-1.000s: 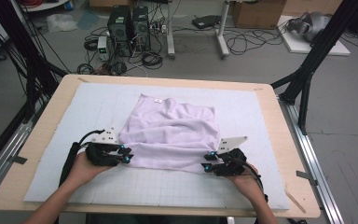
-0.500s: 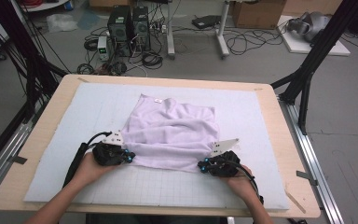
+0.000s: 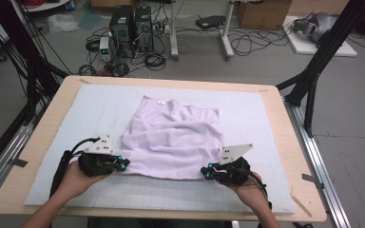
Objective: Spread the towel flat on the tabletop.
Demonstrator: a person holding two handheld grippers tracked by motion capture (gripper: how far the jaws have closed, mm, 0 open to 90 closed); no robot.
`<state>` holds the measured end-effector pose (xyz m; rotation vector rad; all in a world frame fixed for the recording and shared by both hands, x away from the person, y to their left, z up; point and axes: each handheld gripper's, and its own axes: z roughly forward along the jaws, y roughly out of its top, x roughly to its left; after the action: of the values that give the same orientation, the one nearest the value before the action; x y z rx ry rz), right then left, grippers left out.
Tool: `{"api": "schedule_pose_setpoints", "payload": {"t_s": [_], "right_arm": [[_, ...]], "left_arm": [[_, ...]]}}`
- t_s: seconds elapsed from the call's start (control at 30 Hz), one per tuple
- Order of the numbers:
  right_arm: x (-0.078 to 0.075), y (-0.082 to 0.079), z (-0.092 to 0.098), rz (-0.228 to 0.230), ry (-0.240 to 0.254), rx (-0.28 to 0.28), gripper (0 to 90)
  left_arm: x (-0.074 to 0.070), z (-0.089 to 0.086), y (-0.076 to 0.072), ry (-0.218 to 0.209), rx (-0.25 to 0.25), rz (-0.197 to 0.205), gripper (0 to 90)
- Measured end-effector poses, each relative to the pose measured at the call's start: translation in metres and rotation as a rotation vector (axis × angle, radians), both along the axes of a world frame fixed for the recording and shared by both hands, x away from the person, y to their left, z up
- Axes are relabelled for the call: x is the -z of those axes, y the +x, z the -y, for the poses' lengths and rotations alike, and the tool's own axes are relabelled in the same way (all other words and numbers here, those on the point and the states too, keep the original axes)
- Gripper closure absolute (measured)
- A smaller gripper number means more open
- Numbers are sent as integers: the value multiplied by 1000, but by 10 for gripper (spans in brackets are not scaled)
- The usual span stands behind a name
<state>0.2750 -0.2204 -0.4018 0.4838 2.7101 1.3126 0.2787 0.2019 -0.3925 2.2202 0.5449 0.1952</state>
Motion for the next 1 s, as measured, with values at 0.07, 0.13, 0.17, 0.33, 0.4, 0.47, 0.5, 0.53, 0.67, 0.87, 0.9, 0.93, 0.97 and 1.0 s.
{"api": "schedule_pose_setpoints", "payload": {"t_s": [0.07, 0.13, 0.17, 0.33, 0.4, 0.47, 0.5, 0.53, 0.67, 0.87, 0.9, 0.93, 0.97, 1.0], "right_arm": [[-5, -11, 1, 5, 1, -13, 877], [-9, -24, 1, 8, 3, -35, 877], [-12, -31, 2, 5, 5, -46, 876], [-20, -45, 5, 11, 55, -81, 747], [-17, -38, 4, 25, 29, -50, 691], [-10, -29, 1, 16, -8, -34, 634], [-4, -24, 0, 6, -18, -28, 620], [3, -18, -1, -10, -32, -23, 594], [23, -9, -6, -40, -70, -18, 565], [41, -7, -11, -37, -100, -6, 721], [41, -7, -11, -43, -99, -6, 772], [40, -6, -10, -59, -96, -9, 820], [40, -6, -11, -67, -92, -14, 851], [40, -7, -12, -67, -99, -14, 860]], "left_arm": [[-5, -3, -13, 2, 18, 13, 883], [-8, -5, -27, -23, 40, 23, 882], [-9, -7, -33, -49, 59, 18, 881], [-8, -6, -37, -57, 76, 31, 752], [-1, -6, -28, -49, 57, 20, 701], [9, -5, -20, -35, 49, 9, 681], [15, -5, -15, -22, 47, -4, 671], [19, -5, -13, -13, 46, -8, 661], [41, -5, -6, 52, 37, -52, 625], [46, -8, -6, 47, 52, -56, 845], [46, -7, -7, 49, 51, -50, 871], [45, -7, -8, 59, 56, -49, 878], [45, -6, -9, 57, 55, -50, 882], [44, -6, -11, 61, 60, -46, 883]]}}
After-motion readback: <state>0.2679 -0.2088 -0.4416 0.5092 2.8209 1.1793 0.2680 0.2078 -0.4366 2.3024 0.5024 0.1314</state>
